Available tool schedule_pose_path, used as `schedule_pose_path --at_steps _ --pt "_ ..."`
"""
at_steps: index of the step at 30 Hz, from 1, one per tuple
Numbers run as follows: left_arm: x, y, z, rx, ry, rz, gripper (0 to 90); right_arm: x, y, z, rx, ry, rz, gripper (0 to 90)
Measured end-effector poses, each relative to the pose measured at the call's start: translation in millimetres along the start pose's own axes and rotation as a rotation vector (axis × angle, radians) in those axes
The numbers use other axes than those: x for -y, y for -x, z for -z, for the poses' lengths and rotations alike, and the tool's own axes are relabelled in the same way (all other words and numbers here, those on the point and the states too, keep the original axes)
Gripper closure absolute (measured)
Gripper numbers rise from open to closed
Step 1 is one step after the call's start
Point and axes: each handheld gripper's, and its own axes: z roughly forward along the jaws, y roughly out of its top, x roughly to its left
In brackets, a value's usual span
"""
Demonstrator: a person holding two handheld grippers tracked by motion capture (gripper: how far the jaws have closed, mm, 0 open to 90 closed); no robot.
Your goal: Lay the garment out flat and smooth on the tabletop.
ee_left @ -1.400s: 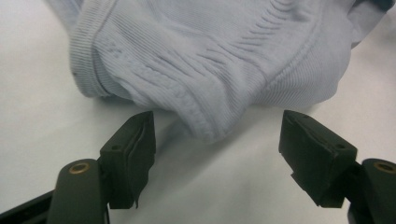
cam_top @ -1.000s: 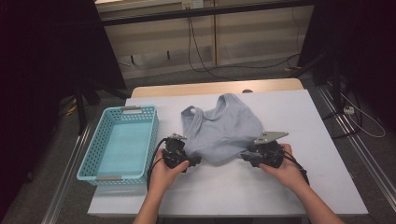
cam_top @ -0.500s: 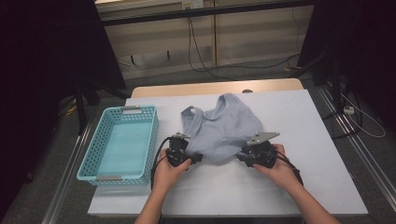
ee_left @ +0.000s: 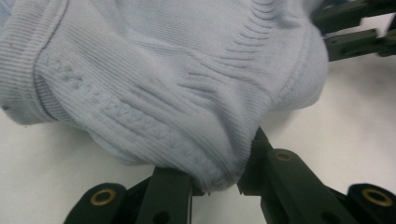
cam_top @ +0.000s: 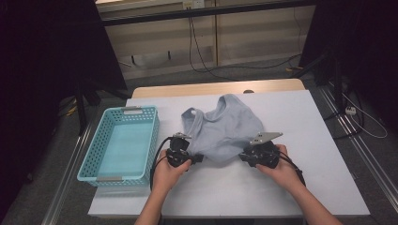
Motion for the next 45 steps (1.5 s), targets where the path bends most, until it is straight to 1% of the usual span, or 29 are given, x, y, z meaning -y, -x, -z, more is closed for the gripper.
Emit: schedule_pose_path --at_steps 4,7,8,12,16,19,22,25,27,30,34,40,41,45 --pt "-0.6 0.7 8.2 0.011 -0.001 0.017 78.3 0.3 -0.3 -0.7 -0.003 -0.012 0.008 70.4" --pt "-1.4 1.3 14.1 0.022 0.009 0.030 78.3 0.5 0.0 -1.4 -0.008 -0.016 0.009 73.6" --pt "-1.8 1.2 16.1 0.029 0.006 0.031 78.3 0.5 0.1 -1.6 -0.007 -0.015 0.011 75.7" --pt "-2.7 2.8 20.2 0.034 0.008 0.034 78.3 0.1 -0.2 -2.2 -0.011 -0.014 0.014 81.3" --pt "-1.9 1.9 20.2 0.029 0.004 0.032 77.4 -0.6 0.2 -2.1 -0.002 -0.001 0.012 86.7" --pt "-1.7 1.3 21.5 0.028 0.010 0.035 75.5 -1.2 1.2 -0.4 -0.002 0.011 0.007 87.2" --pt "-1.7 0.7 23.3 0.020 0.020 0.024 72.1 -1.1 2.3 0.8 -0.003 0.011 0.005 87.3" --pt "-1.6 0.8 24.4 0.017 0.025 0.023 68.9 -1.7 3.4 2.1 0.002 0.025 0.002 87.3" --pt "-1.5 0.3 24.9 0.012 0.021 0.018 66.8 -2.0 4.1 3.2 -0.001 0.029 -0.005 87.3" --pt "-1.2 0.1 25.4 0.015 0.010 0.022 65.4 -2.3 5.2 5.2 -0.003 0.037 -0.010 87.4" --pt "-1.6 0.7 28.8 0.030 0.008 0.036 67.4 -2.1 4.2 7.6 -0.010 0.032 -0.004 87.4" --pt "-1.6 -0.3 34.3 0.065 -0.001 0.074 72.3 -1.5 3.3 11.4 -0.016 0.035 -0.002 87.3" --pt "-1.4 -0.6 35.0 0.066 -0.001 0.072 72.3 -1.1 3.0 11.9 -0.016 0.034 -0.003 87.4" --pt "0.4 0.5 38.4 0.074 -0.003 0.086 73.1 1.5 1.9 14.5 -0.027 0.029 0.000 87.4"
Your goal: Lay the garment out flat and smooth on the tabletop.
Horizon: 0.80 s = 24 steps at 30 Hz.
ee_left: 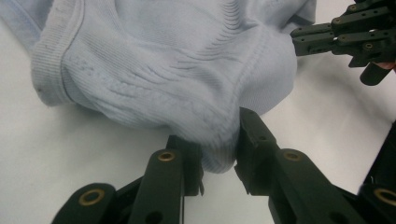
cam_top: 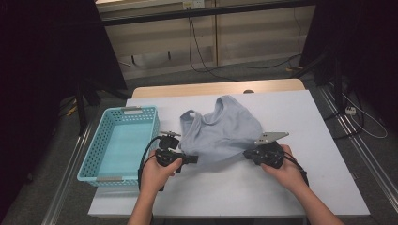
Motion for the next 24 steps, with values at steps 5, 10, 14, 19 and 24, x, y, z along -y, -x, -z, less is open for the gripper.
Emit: schedule_pose_path --at_steps 5,10,14,19,24 --pt "4.9 3.6 1.3 -0.003 -0.022 0.004 75.7 4.6 -1.4 -0.4 -0.014 -0.020 -0.006 87.5" --pt "11.9 -0.9 0.3 -0.014 -0.043 0.016 77.3 6.4 -4.8 0.4 -0.023 -0.030 -0.003 87.2" --pt "14.4 -5.7 -4.6 -0.018 -0.052 0.034 77.8 6.5 -3.9 1.1 -0.025 -0.024 -0.008 86.4" --pt "14.3 -8.3 -4.9 -0.019 -0.060 0.036 78.3 5.2 -0.2 5.9 -0.025 -0.002 -0.020 80.9" --pt "14.8 -9.0 -7.9 -0.017 -0.075 0.038 78.5 3.2 6.4 14.9 0.020 0.050 -0.033 69.3"
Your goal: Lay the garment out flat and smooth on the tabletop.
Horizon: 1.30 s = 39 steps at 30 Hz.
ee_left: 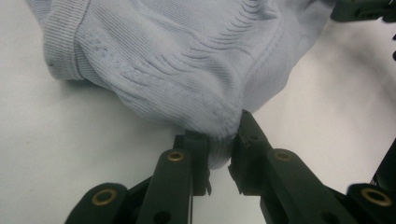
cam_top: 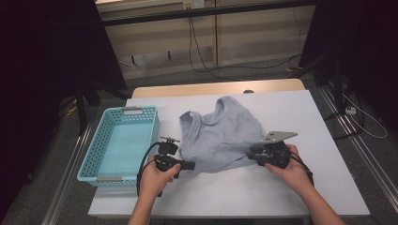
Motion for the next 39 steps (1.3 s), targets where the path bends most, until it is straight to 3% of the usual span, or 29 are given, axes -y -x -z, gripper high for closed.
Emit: schedule_pose_path --at_steps 5,6,9,16,24,29,34,39 --pt "0.0 0.0 -0.9 -0.002 -0.003 0.001 78.7 -1.3 9.8 10.2 0.072 0.045 -0.023 65.0" --pt "-0.1 -0.3 -1.0 -0.002 -0.004 0.000 78.7 -1.4 11.3 12.2 0.106 0.050 -0.022 64.8" --pt "-0.3 -0.5 -1.2 0.000 -0.004 0.001 78.7 -1.7 16.9 17.1 0.146 0.061 -0.026 67.3" --pt "-1.0 -2.7 -3.0 0.002 -0.019 -0.012 78.7 5.0 31.6 17.5 0.209 0.027 -0.043 70.7" --pt "-1.0 -2.5 -4.1 0.000 -0.010 0.003 78.8 13.3 39.0 1.4 0.207 -0.080 -0.046 83.6" --pt "-1.5 -2.7 -5.4 0.004 -0.013 0.007 78.9 13.0 43.3 1.2 0.193 -0.077 -0.074 86.8" --pt "-3.2 0.0 -7.6 0.018 -0.014 -0.005 79.4 12.4 53.5 16.3 0.191 -0.038 -0.132 87.2" --pt "-2.8 2.5 -8.7 0.008 -0.023 -0.007 79.4 17.4 52.9 14.6 0.164 -0.073 -0.122 86.8"
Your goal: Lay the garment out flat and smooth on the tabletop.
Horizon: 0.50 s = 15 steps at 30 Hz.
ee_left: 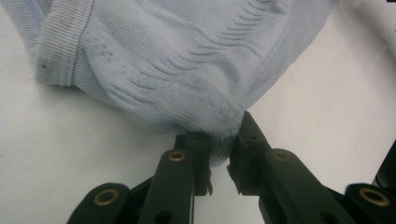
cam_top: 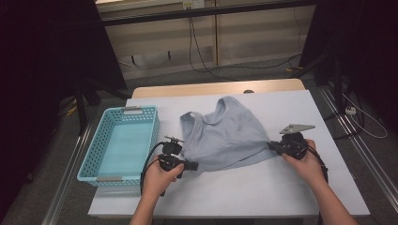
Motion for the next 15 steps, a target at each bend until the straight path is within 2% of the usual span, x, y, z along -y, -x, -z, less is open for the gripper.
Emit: schedule_pose_path --at_steps 4,6,10,12,15 --pt "0.4 -0.7 1.4 -0.002 0.009 0.003 78.9 -0.5 -2.4 -1.3 -0.007 -0.004 0.003 86.0" --pt "0.3 -0.7 1.2 -0.005 0.009 0.005 78.3 -0.4 -1.8 -0.2 -0.029 0.000 -0.009 82.6" --pt "0.3 -2.1 1.4 -0.007 0.007 0.010 78.5 -3.4 -0.9 8.1 -0.072 0.068 -0.054 69.7" --pt "0.5 -3.0 1.9 -0.010 0.003 0.016 78.9 -6.6 -0.3 12.0 -0.092 0.108 -0.075 68.2" --pt "1.0 -3.8 2.2 -0.016 0.009 0.020 79.6 -12.0 0.1 14.9 -0.070 0.126 -0.074 66.0"
